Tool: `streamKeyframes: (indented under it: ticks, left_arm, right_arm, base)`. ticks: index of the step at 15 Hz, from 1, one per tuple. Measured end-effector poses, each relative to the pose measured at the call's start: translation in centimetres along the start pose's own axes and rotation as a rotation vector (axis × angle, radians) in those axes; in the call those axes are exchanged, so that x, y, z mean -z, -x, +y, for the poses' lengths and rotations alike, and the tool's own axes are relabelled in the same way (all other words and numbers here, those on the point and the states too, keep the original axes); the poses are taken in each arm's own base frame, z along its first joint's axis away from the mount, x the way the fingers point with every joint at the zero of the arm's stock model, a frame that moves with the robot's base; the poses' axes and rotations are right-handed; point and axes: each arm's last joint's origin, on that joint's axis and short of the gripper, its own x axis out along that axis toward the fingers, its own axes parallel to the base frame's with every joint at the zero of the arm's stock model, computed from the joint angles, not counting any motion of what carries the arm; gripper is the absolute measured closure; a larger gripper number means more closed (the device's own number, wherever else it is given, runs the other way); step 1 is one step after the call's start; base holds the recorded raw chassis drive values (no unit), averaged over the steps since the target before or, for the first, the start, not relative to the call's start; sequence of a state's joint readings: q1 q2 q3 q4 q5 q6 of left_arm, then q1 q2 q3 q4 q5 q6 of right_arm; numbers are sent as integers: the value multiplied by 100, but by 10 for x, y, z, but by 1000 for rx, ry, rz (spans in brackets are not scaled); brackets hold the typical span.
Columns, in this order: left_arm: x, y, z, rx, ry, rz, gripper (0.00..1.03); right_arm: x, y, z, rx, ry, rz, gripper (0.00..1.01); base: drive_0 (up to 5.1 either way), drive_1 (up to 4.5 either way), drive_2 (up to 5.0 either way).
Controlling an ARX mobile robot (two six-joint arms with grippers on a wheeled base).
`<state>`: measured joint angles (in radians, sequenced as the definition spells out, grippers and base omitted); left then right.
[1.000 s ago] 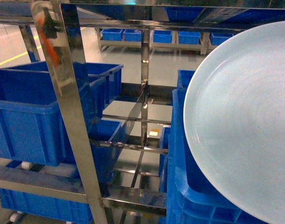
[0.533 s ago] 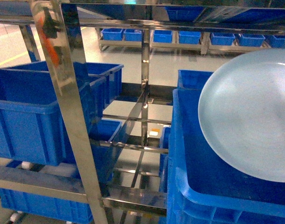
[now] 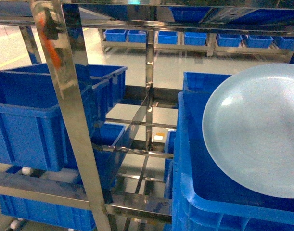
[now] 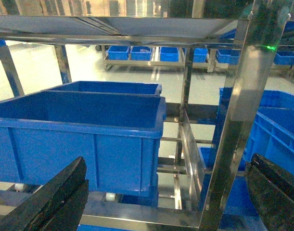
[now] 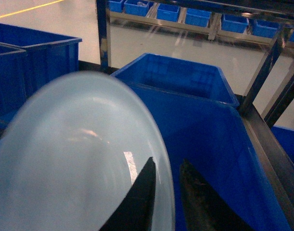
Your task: Place blue tray on left shelf second layer neatly
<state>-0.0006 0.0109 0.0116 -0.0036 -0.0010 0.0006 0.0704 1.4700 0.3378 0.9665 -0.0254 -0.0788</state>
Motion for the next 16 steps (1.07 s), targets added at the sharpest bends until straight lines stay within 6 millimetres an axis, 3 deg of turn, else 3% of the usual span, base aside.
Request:
streamKeyframes:
  ticks: [2,5,7,8,12,16]
  left_arm:
    - [0,0,0,0,0,0,5]
    - [0,0,0,0,0,0,5]
    - [0,0,0,0,0,0,5]
    - [0,0,0,0,0,0,5]
    - [0,0,0,0,0,0,5]
    - [0,0,0,0,0,0,5]
  right_arm:
    - [0,3,-1,-7,0,-6,67]
    - [-2,6,2,-20,2,-12,38]
    - [-18,20,12,-61,3,-45,7]
    - [-27,27,15,-75,4,-74,2]
    - [-46,58,12,-80,-4,-116,3]
    - [-45,106,-3,-76,-14,-103,3]
  base:
    - [0,0,0]
    - [0,0,0]
    - [0,0,0]
    - [0,0,0]
    - [0,0,0]
    - [0,0,0]
